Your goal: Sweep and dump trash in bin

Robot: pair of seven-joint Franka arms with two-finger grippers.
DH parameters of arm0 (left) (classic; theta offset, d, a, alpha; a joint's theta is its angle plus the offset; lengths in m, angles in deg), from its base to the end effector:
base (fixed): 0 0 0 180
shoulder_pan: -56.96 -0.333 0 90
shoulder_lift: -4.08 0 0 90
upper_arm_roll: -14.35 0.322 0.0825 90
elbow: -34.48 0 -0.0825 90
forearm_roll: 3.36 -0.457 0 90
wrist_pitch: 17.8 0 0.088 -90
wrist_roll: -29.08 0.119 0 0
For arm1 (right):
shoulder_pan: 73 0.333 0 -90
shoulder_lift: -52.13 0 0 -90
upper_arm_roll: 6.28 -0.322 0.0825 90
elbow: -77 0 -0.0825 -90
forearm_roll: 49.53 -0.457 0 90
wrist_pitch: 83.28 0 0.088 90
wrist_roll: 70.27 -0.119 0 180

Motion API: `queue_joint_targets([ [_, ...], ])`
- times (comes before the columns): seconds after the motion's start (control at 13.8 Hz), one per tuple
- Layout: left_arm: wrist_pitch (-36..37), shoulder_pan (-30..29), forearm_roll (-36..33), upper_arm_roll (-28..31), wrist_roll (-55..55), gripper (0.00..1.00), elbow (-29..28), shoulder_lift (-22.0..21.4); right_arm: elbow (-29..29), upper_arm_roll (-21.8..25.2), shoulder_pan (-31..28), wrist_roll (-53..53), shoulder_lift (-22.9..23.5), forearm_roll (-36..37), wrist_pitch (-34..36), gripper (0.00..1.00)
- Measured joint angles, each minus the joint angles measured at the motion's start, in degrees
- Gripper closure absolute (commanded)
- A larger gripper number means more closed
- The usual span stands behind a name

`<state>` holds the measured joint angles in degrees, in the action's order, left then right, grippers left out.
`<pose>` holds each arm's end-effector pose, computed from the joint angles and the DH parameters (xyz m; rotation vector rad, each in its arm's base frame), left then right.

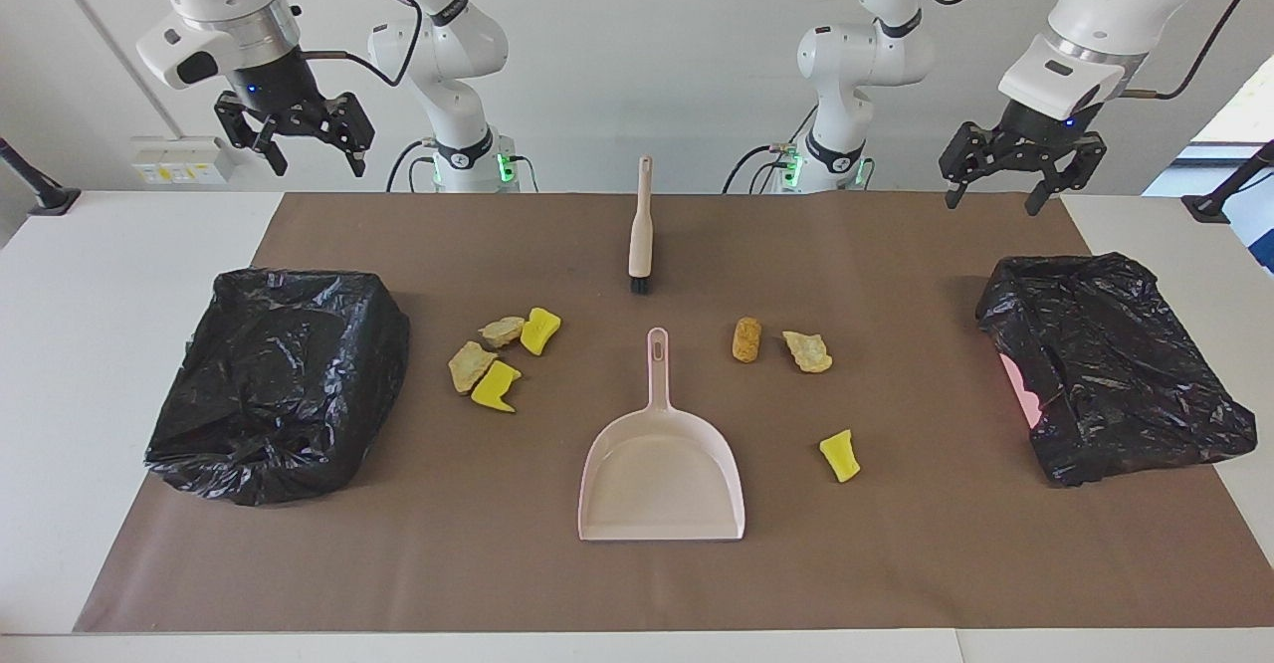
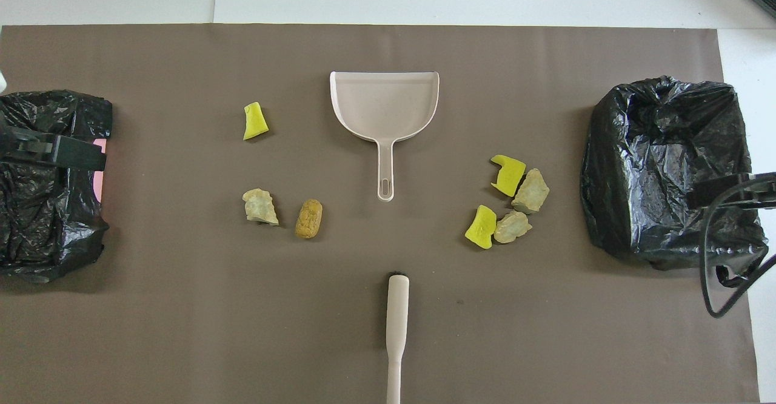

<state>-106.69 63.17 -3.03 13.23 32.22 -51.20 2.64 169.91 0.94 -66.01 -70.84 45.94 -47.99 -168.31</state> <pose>0.6130 -0.0797 0.6734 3.1177 -0.2862 0.1267 0.5835 -0.0096 0.6485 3.1278 -0.0234 -0.0474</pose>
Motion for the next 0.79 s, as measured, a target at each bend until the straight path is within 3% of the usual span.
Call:
queue_joint_targets([
  [0.43,0.68,0.04,0.02,-0.49,0.00,0.00,0.52,0.00,4.82,-0.38,5.79,-1.53,4.78,-0.12,-13.96,0.00],
  [0.79,0.93,1.65,0.10,-2.00,-0.14,0.00,-0.31,-0.35,5.01,-0.71,12.40,-10.35,17.56,-0.55,-29.21,0.00],
])
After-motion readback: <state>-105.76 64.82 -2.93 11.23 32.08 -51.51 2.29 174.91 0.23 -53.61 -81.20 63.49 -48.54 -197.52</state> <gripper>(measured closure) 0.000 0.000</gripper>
